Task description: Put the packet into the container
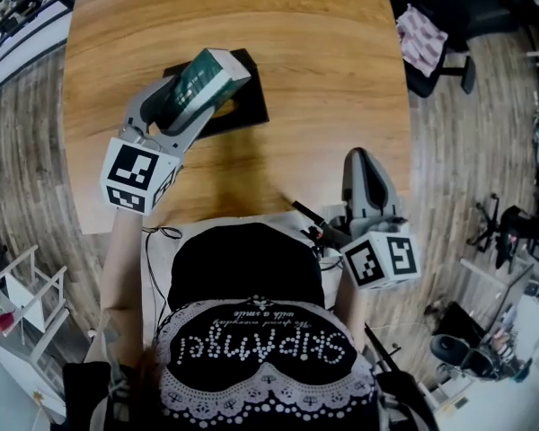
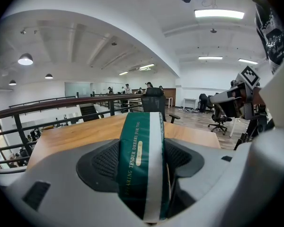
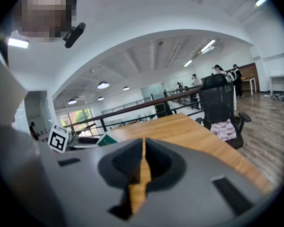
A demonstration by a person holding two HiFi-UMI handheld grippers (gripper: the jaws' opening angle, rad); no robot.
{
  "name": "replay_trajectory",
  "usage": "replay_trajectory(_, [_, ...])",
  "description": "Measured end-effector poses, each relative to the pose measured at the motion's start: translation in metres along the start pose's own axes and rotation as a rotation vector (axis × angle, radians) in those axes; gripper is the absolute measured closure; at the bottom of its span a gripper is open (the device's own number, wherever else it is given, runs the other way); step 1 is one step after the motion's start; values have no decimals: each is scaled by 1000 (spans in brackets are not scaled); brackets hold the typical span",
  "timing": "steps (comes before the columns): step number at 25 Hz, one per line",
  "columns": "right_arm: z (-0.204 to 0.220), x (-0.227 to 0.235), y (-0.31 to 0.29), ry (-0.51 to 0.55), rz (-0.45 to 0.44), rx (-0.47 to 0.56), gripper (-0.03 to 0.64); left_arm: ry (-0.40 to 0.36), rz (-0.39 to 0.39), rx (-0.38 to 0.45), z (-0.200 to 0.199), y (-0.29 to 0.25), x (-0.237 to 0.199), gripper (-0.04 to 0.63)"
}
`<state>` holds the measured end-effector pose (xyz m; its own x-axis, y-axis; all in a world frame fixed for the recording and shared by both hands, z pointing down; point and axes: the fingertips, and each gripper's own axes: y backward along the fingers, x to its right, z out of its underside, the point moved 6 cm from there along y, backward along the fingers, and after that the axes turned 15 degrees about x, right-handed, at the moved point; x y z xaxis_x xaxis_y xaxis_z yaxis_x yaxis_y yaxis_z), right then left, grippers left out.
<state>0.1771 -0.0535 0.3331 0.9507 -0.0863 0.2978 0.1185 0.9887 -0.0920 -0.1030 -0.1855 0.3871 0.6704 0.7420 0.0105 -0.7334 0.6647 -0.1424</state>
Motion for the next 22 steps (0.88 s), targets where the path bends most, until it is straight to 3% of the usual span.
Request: replay_trajectory(22, [2, -1, -3, -3, 5, -11, 577, -51, 82, -94, 29, -15, 10, 270])
